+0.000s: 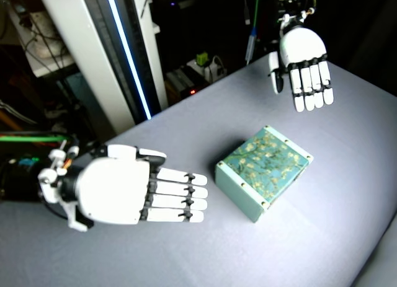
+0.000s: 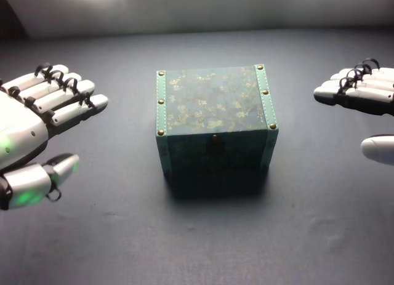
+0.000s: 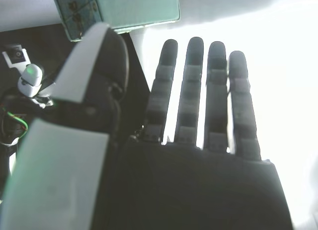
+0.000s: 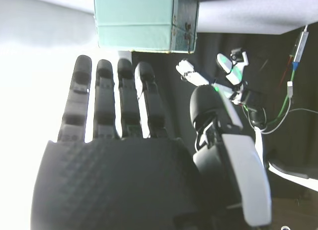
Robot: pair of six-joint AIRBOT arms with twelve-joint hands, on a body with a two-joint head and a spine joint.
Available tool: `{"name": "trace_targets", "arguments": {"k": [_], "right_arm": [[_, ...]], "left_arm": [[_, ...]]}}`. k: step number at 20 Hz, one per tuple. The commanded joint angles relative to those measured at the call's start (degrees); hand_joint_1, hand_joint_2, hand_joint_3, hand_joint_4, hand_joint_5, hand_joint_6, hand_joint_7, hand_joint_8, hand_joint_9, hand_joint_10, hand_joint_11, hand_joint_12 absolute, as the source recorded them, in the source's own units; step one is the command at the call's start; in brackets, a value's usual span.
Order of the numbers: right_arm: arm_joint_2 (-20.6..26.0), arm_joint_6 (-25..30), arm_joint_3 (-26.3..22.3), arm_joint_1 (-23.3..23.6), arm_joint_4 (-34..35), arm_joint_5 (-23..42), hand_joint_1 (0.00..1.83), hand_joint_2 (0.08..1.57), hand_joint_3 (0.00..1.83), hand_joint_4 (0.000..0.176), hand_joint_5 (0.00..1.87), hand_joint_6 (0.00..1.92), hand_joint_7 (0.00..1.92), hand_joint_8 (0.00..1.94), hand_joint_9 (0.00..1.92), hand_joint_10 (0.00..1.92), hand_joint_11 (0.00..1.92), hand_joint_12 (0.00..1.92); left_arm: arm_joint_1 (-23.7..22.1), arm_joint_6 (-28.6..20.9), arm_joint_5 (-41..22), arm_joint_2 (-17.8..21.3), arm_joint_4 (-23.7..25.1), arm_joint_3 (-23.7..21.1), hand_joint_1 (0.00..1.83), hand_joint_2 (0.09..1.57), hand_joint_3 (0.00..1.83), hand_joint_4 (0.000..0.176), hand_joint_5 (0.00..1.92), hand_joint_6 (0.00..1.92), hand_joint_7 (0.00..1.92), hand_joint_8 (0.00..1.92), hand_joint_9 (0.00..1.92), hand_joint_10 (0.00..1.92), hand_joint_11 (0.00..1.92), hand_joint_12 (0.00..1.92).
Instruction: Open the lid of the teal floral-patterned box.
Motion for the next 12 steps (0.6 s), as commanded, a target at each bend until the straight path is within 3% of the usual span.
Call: {"name": "trace_targets", "arguments": {"k": [1, 5, 12], "right_arm": [[0.0, 0.5, 0.3, 0.7, 2.4, 5.6, 0.0, 1.5, 0.01, 0.0, 0.01, 0.0, 0.0, 0.0, 0.0, 0.0, 0.01, 0.01], [-0.4, 0.8, 0.5, 0.7, 1.7, 5.3, 0.0, 1.49, 0.0, 0.0, 0.03, 0.01, 0.02, 0.01, 0.0, 0.0, 0.03, 0.02], [-2.1, 3.1, 2.0, 3.2, -4.2, 1.1, 0.0, 1.45, 0.0, 0.0, 0.06, 0.0, 0.06, 0.0, 0.0, 0.0, 0.02, 0.02]], "left_arm": [[-0.5, 0.1, -6.4, 0.3, -0.2, 0.0, 0.0, 1.57, 0.05, 0.0, 0.05, 0.0, 0.0, 0.0, 0.0, 0.0, 0.0, 0.0], [-0.9, 0.1, -5.2, -0.1, 0.7, 0.2, 0.0, 1.57, 0.04, 0.0, 0.04, 0.0, 0.0, 0.0, 0.0, 0.0, 0.0, 0.0], [-4.5, -1.5, 2.8, -3.0, 4.6, 2.8, 0.0, 1.56, 0.02, 0.0, 0.09, 0.01, 0.07, 0.01, 0.07, 0.01, 0.05, 0.02]]}}
